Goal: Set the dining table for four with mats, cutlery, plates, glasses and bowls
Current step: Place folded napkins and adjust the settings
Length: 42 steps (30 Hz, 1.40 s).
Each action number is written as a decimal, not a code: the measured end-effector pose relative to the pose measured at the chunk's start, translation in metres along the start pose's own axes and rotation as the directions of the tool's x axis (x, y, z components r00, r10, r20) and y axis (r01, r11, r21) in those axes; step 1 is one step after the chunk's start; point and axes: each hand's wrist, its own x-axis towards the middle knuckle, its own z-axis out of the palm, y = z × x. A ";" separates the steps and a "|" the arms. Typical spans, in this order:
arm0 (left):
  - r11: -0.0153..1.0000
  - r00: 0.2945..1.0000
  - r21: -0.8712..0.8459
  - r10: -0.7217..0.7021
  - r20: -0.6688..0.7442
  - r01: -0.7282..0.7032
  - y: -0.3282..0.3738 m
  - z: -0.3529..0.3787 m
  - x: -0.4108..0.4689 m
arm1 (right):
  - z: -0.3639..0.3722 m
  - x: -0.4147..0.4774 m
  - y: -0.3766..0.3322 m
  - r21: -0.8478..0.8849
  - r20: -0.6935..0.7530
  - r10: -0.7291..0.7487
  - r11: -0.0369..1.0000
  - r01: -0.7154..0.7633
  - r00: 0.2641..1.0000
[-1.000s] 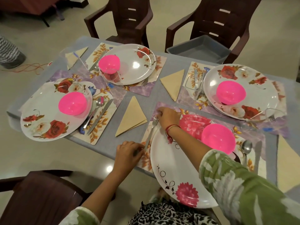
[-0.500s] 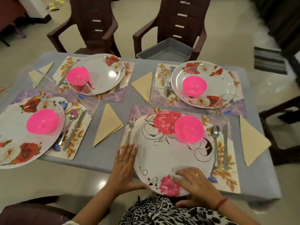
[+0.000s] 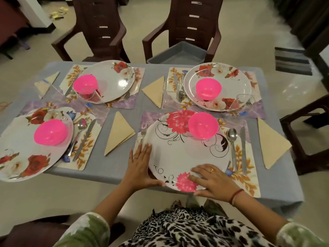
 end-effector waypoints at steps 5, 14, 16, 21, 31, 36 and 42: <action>1.000 1.000 0.010 0.000 -0.011 0.000 -0.002 0.001 0.007 | -0.002 0.004 0.007 0.010 0.046 0.003 1.000 -0.003 0.999; 0.999 0.997 0.007 0.045 -0.069 -0.044 -0.002 0.002 0.008 | -0.010 0.004 0.002 0.045 0.084 0.061 0.997 -0.064 0.995; 0.997 0.988 -0.003 0.074 -0.139 -0.075 0.006 -0.006 0.008 | -0.018 0.003 0.000 0.071 0.021 0.120 0.990 -0.122 0.993; 0.995 0.891 -0.079 0.019 -0.454 -0.061 0.025 -0.027 0.006 | -0.057 -0.005 0.002 0.154 -0.295 0.357 0.933 -0.325 0.886; 0.983 0.851 -0.180 -0.082 -0.519 -0.015 0.081 -0.022 0.020 | -0.062 -0.027 0.050 0.121 -0.264 0.438 0.899 -0.421 0.859; 0.977 0.830 -0.202 -0.057 -0.555 -0.068 0.144 -0.014 0.038 | -0.080 -0.070 0.075 0.186 -0.328 0.464 0.886 -0.425 0.823; 0.991 0.767 -0.133 -0.098 -0.634 0.016 0.227 0.010 0.064 | -0.109 -0.133 0.146 0.253 -0.380 0.413 0.907 -0.337 0.828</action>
